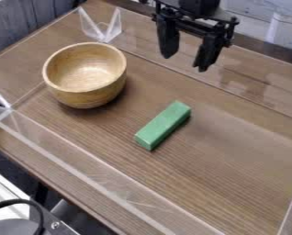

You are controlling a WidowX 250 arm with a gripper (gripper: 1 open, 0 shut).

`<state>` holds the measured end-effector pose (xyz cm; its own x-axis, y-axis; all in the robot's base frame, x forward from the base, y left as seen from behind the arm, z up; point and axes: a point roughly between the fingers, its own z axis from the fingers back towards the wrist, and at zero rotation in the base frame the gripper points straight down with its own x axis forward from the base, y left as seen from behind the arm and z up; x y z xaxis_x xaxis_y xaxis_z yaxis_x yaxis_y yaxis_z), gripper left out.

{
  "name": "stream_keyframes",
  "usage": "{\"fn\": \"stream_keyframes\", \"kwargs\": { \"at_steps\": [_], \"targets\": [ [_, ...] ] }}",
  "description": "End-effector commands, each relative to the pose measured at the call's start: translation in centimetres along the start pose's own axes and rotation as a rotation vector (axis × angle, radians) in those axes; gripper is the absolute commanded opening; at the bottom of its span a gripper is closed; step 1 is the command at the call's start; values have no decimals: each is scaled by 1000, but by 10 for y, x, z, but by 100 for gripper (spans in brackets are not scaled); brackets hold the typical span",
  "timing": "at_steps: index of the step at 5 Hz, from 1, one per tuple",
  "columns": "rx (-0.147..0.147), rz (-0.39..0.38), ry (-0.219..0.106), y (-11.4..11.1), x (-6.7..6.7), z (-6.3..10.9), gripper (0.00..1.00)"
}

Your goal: Put the green block in the brown bowl

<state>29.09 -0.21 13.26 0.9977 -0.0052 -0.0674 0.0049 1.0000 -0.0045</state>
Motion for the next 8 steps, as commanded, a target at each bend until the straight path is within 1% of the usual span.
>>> {"fn": "stream_keyframes", "kwargs": {
  "at_steps": [1, 2, 3, 4, 5, 6, 7, 8],
  "targets": [
    [13, -10, 23, 3, -4, -13, 100],
    [26, -36, 39, 8, -13, -33, 100],
    [28, -44, 43, 14, -19, -49, 100],
    [26, -51, 49, 20, -22, -65, 100],
    [18, -57, 63, 25, -22, -81, 100],
    [17, -64, 82, 24, -22, -92, 100],
    [17, -73, 85, 21, -22, -95, 100],
    [17, -85, 82, 18, -23, -95, 100]
  ]
}}
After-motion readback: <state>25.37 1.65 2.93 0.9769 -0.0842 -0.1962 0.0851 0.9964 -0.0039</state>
